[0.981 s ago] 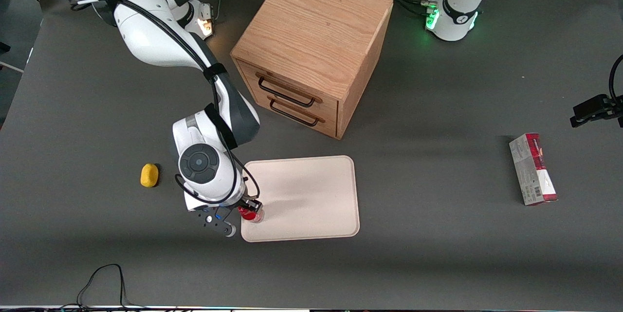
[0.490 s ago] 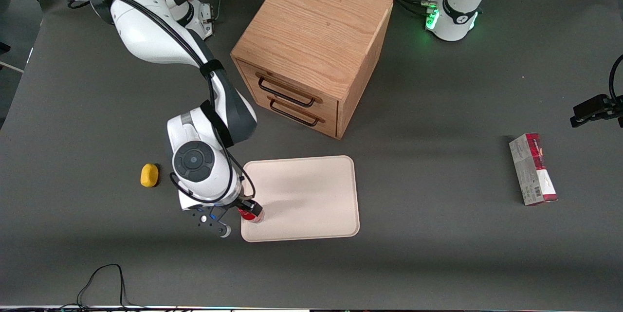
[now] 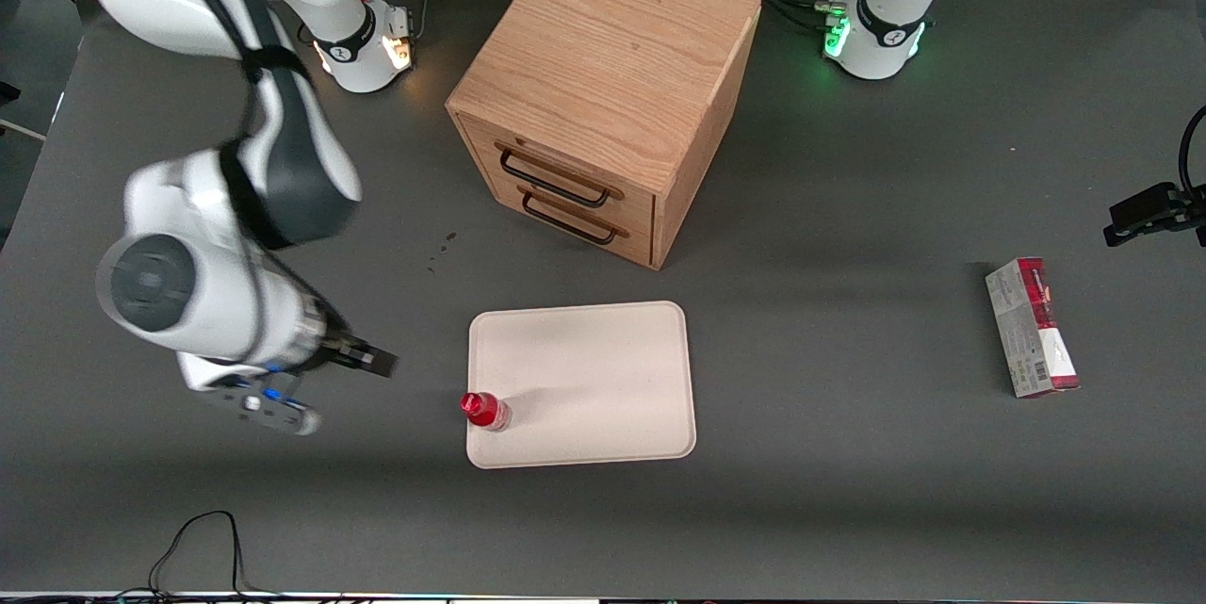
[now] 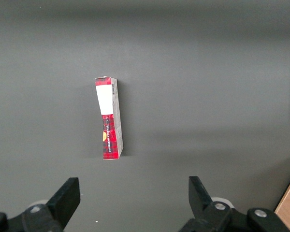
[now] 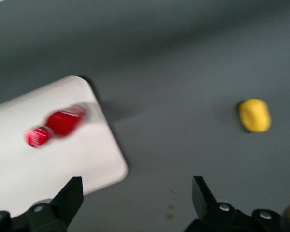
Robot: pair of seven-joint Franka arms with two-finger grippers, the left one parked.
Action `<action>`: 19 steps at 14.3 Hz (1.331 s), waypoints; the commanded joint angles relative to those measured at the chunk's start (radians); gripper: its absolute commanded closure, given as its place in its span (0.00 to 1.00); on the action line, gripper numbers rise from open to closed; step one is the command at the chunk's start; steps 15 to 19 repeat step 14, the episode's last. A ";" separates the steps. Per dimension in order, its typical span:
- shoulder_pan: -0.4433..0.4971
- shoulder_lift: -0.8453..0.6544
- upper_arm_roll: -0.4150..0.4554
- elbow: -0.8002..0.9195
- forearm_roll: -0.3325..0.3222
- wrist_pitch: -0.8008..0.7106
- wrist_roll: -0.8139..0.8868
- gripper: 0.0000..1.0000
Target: Place coke bottle on tray
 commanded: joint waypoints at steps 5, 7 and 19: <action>-0.039 -0.499 -0.079 -0.574 0.002 0.023 -0.415 0.00; -0.037 -0.599 -0.098 -0.650 -0.032 0.020 -0.475 0.00; -0.036 -0.613 -0.145 -0.578 -0.021 -0.061 -0.471 0.00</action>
